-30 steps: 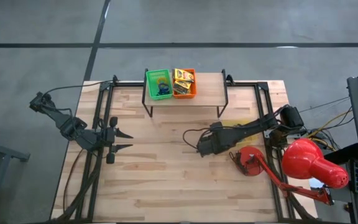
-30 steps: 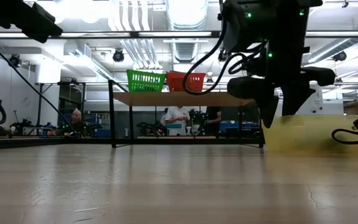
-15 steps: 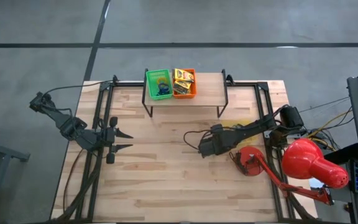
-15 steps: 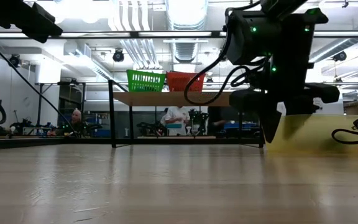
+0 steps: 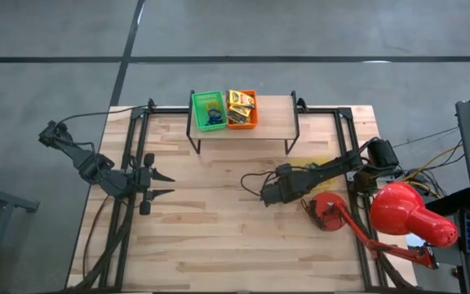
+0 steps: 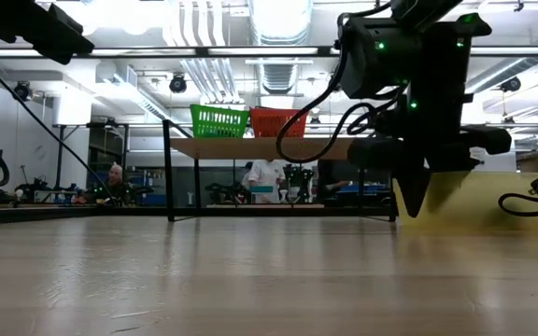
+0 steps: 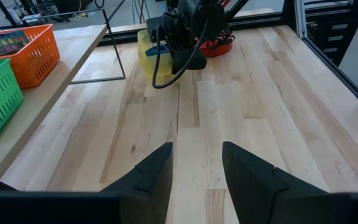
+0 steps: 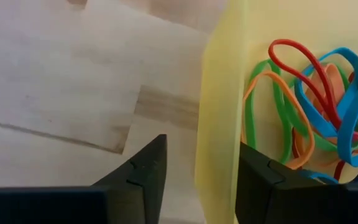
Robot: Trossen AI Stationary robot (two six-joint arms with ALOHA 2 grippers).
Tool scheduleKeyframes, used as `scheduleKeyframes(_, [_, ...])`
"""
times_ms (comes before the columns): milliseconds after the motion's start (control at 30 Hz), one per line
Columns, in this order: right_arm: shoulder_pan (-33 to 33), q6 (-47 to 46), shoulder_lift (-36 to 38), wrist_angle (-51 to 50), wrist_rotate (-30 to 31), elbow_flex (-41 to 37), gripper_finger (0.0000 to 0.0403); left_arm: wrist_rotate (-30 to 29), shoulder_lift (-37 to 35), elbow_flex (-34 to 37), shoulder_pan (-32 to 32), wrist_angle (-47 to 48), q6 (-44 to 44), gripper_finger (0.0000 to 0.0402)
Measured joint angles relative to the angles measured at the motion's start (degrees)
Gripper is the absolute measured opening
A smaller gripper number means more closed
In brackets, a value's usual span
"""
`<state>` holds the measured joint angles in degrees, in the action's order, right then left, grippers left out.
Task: Pick & Place Office Desk Supplies
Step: Put the yellow bin on the shelf
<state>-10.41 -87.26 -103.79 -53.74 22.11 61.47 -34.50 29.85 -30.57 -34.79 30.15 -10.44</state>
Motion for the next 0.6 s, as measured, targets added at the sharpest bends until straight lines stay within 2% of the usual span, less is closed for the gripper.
scheduleKeyframes(600, [-0.04, 4.11, 0.00, -0.27, -1.63, 0.00, 0.0013, 0.00, 0.00, 0.00, 0.00, -0.02, 0.00, 0.0141])
